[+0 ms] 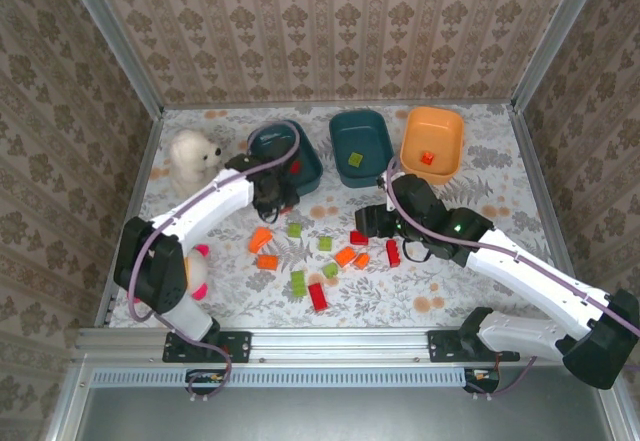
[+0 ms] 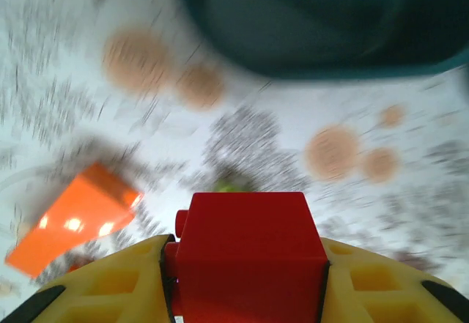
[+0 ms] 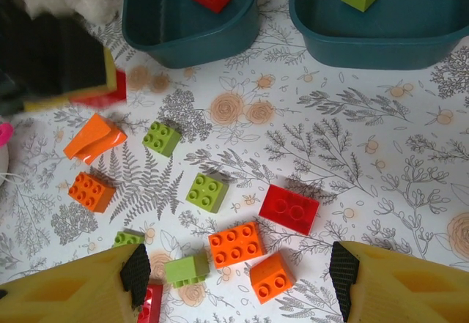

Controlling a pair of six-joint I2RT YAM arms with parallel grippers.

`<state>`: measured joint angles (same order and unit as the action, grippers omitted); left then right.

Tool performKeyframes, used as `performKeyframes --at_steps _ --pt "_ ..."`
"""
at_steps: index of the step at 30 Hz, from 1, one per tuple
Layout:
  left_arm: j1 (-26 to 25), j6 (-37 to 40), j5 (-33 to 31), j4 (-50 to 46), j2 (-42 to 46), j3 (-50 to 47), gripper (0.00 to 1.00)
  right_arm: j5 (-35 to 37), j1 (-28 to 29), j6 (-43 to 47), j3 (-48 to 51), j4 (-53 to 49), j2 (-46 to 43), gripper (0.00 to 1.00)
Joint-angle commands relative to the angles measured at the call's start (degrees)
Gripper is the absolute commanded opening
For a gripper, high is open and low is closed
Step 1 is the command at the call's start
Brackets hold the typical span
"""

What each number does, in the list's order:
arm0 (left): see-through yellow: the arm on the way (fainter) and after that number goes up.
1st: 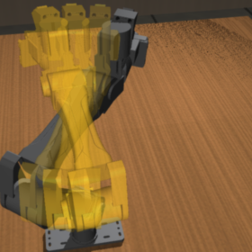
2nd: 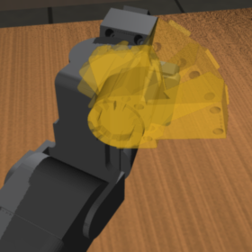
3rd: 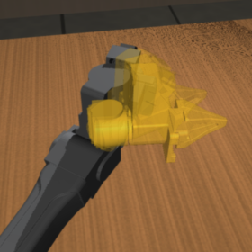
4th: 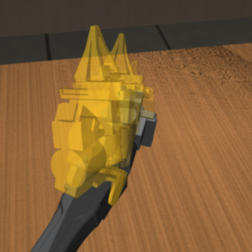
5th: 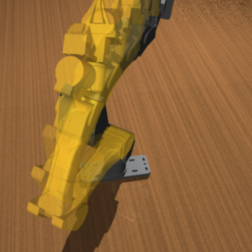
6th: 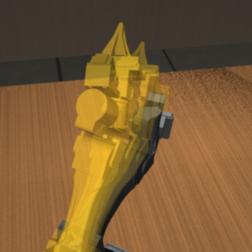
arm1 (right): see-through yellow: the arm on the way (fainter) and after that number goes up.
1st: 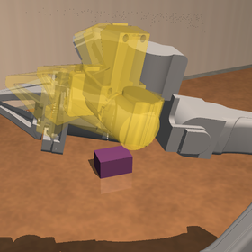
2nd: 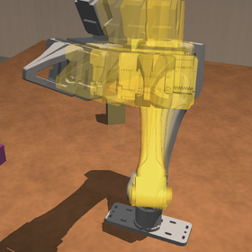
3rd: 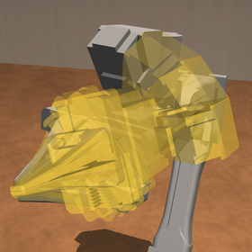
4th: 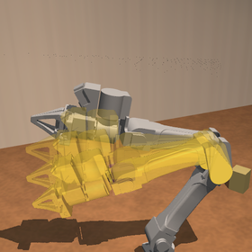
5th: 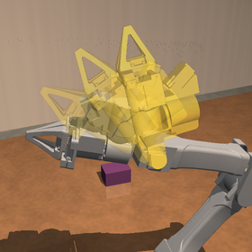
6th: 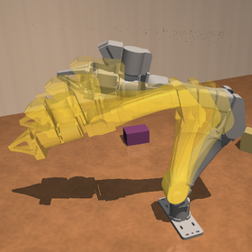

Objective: Sort the legos into containers by color

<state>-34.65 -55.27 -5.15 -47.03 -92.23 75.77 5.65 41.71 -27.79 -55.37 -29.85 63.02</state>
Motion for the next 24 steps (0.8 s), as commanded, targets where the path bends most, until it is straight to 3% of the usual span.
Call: performKeyframes --at_steps 1,7,13,24 --pt "3.0 7.9 -2.9 -3.9 -4.3 7.7 0.33 0.3 -0.6 -1.4 -1.9 1.5 -0.7 0.69" --pt "7.6 14.0 -0.2 -6.8 -19.8 23.4 0.32 0.3 -0.8 -1.4 -4.2 1.5 0.8 0.69" --pt "8.1 15.4 0.9 -12.9 -31.7 36.9 0.32 1.3 -1.0 -2.1 -3.8 1.2 -0.1 0.69" --pt "8.1 13.3 2.7 -13.6 -37.6 36.7 0.32 3.0 -1.5 -3.5 -3.2 0.8 -1.1 0.69"
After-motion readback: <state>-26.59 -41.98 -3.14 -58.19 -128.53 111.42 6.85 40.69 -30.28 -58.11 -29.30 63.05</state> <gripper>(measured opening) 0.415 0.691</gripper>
